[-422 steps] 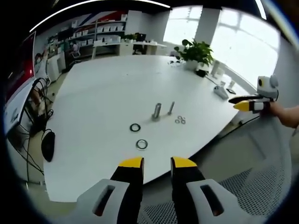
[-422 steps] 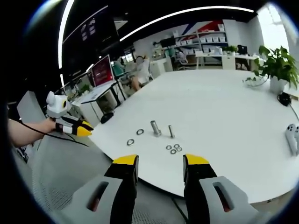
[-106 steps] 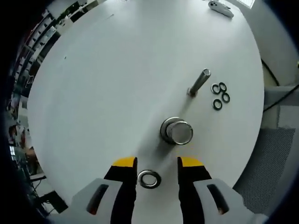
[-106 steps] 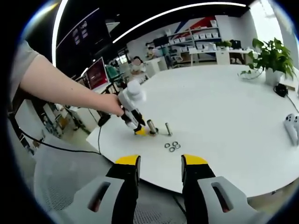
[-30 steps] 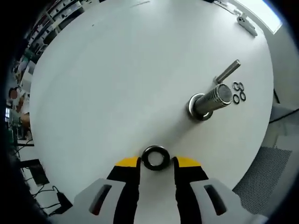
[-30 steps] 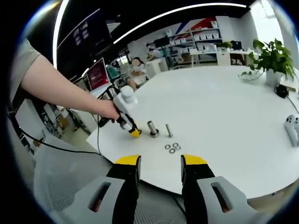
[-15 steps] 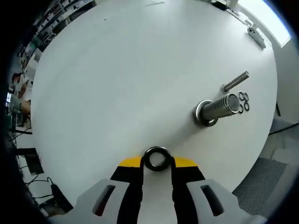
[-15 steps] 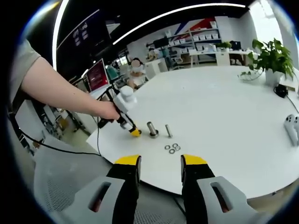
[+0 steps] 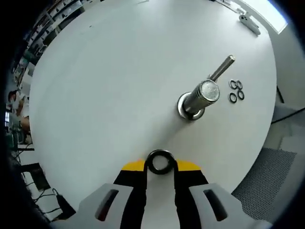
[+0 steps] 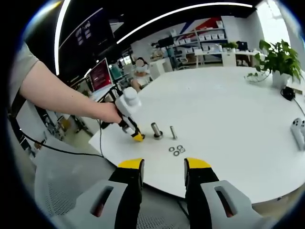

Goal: Place the washer onto the threaded stud by aligning its center hole with the stud, sliding it down to the base, and recovering from edge contact or off-axis alignment until the washer reaches the visible bottom stop.

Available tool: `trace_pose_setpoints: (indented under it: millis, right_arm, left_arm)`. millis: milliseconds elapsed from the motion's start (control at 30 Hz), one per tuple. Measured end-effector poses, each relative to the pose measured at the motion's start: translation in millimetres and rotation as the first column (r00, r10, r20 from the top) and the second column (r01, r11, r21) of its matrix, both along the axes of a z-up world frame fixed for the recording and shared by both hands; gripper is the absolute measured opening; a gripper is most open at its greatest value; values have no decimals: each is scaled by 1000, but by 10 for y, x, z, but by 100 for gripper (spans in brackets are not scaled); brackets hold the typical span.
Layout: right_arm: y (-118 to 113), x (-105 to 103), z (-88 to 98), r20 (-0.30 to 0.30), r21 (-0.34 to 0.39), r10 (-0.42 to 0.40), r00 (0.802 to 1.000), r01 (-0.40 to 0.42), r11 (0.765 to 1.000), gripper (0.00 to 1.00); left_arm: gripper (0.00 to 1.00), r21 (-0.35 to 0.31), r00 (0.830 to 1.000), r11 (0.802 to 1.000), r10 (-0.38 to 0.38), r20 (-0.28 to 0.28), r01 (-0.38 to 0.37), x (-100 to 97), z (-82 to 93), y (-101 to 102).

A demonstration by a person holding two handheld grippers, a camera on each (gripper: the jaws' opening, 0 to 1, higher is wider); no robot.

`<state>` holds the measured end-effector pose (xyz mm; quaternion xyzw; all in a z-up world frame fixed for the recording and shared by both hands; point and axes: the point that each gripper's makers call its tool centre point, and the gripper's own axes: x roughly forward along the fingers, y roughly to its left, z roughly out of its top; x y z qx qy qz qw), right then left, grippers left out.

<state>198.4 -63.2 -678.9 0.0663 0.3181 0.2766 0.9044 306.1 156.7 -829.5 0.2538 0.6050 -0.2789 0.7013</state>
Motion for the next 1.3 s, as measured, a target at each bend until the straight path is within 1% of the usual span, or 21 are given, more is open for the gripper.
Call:
trace_pose_setpoints:
  millis: [33, 67, 133, 200, 333, 400, 467, 500, 633, 700, 767, 867, 967, 1067, 1167, 1300]
  right_arm:
    - [1, -1, -1, 0, 1, 0, 1000, 0, 1000, 36]
    - [3, -2, -2, -1, 1, 1, 1000, -1, 1000, 36]
    - [4, -4, -6, -1, -2, 3, 1000, -3, 1000, 36]
    - [6, -7, -7, -2, -3, 5, 1000, -5, 1000, 36]
    - [13, -15, -16, -5, -6, 11, 1000, -11, 1000, 36]
    - [15, -17, -18, -6, -7, 13, 1000, -13, 1000, 36]
    - [11, -13, -19, -5, -7, 12, 1000, -12, 1000, 36]
    - [9, -11, -20, -6, -6, 11, 1000, -11, 1000, 36]
    - [13, -13, -14, -4, -4, 12, 1000, -12, 1000, 36]
    - [18, -17, -14, -3, -5, 14, 1000, -14, 1000, 36]
    - [21, -16, -14, -4, -5, 14, 1000, -14, 1000, 36]
    - [27, -14, -9, -2, -6, 17, 1000, -17, 1000, 36]
    - [31, -14, -8, 2, -10, 21, 1000, -21, 1000, 36]
    - [26, -16, -6, 2, -7, 17, 1000, -17, 1000, 36]
    - [23, -14, -11, 1, -10, 17, 1000, -17, 1000, 36]
    - [20, -16, -11, 0, -11, 17, 1000, -17, 1000, 36]
  left_arm:
    - [19, 38, 999, 998, -45, 28, 44, 4, 17, 33]
    - [19, 55, 997, 996, -70, 37, 68, 0, 22, 44]
    - [19, 35, 997, 997, -64, 33, 63, -40, 41, 7]
    - [19, 6, 997, 998, -59, 42, 59, 65, 77, 6]
    - [19, -15, 991, 996, -84, 101, 86, 152, 261, -83]
    - [19, -24, 988, 994, -101, 115, 105, 157, 360, -136]
    - [19, -45, 985, 992, -107, 136, 114, 202, 437, -187]
    - [19, -47, 984, 992, -109, 138, 117, 217, 415, -182]
    - [19, -61, 971, 987, -131, 199, 146, 345, 557, -247]
    - [19, -84, 971, 986, -122, 204, 142, 366, 621, -305]
    - [19, -96, 969, 983, -132, 211, 155, 373, 668, -364]
    - [19, -96, 962, 978, -161, 220, 185, 360, 725, -440]
    - [19, -104, 960, 975, -168, 223, 195, 367, 761, -502]
    - [19, -109, 960, 973, -175, 220, 202, 381, 744, -553]
    - [19, -92, 954, 968, -212, 213, 235, 372, 716, -619]
    - [19, -95, 957, 967, -214, 196, 236, 406, 671, -695]
